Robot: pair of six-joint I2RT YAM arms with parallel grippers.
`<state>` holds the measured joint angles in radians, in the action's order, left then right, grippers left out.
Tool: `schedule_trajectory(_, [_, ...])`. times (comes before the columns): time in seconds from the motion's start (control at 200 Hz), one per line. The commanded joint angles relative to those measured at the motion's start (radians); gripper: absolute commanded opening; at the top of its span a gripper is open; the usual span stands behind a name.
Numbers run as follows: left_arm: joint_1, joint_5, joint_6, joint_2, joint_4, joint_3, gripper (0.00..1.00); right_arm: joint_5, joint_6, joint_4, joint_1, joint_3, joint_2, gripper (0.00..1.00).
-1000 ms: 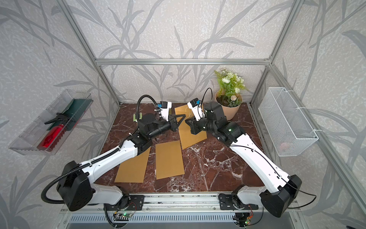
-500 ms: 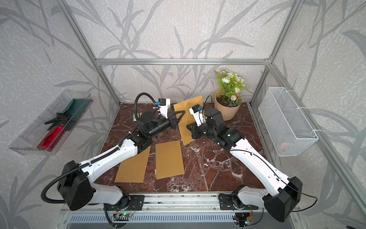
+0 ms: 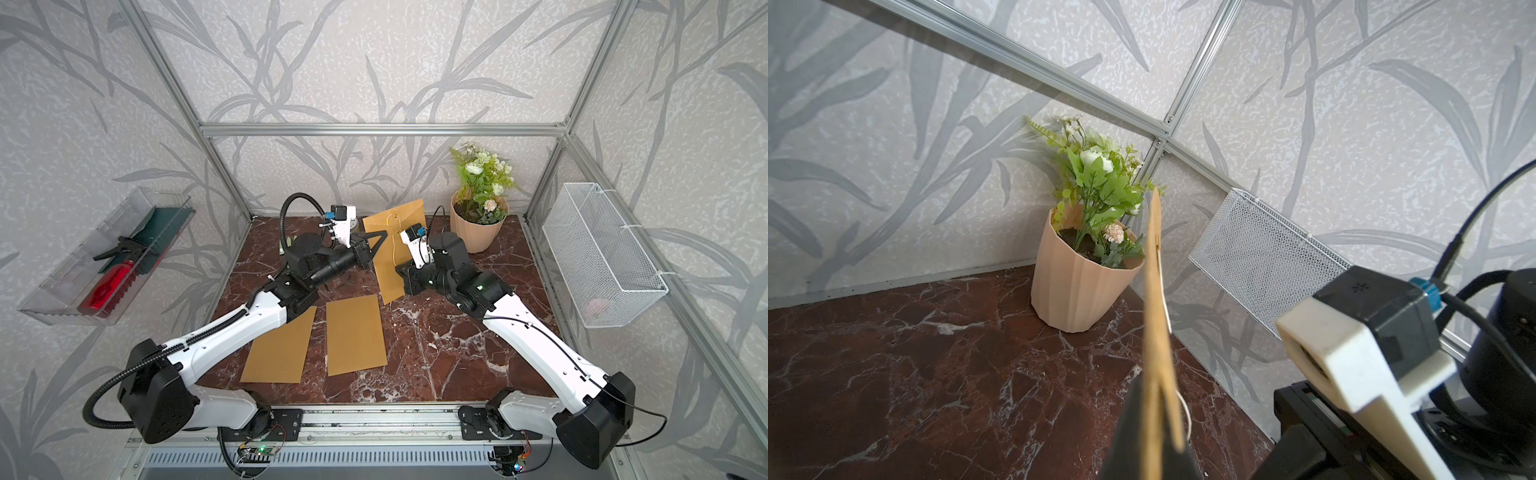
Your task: Open the file bag
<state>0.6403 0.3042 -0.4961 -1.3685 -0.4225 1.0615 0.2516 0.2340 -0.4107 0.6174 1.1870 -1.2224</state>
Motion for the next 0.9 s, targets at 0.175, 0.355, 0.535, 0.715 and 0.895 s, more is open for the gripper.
schedule_trajectory(0.175, [-0.004, -0.019, 0.034, 0.052, -0.001, 0.034, 0.00, -0.015, -0.019, -0.021, -0.045, -0.020, 0.043, 0.00])
schedule_trajectory(0.355, [-0.005, -0.016, 0.033, 0.057, 0.000, 0.028, 0.00, -0.004, -0.023, -0.027, -0.088, -0.031, 0.051, 0.00])
schedule_trajectory(0.535, [-0.006, -0.015, 0.032, 0.060, -0.003, 0.019, 0.00, 0.015, -0.031, -0.040, -0.126, -0.027, 0.051, 0.00])
schedule_trajectory(0.715, [-0.005, -0.007, 0.019, 0.057, -0.018, 0.004, 0.00, 0.014, -0.051, -0.067, -0.152, -0.002, 0.043, 0.00])
schedule_trajectory(0.895, [-0.006, -0.002, 0.016, 0.066, -0.017, -0.015, 0.00, 0.018, -0.065, -0.077, -0.171, 0.023, 0.034, 0.00])
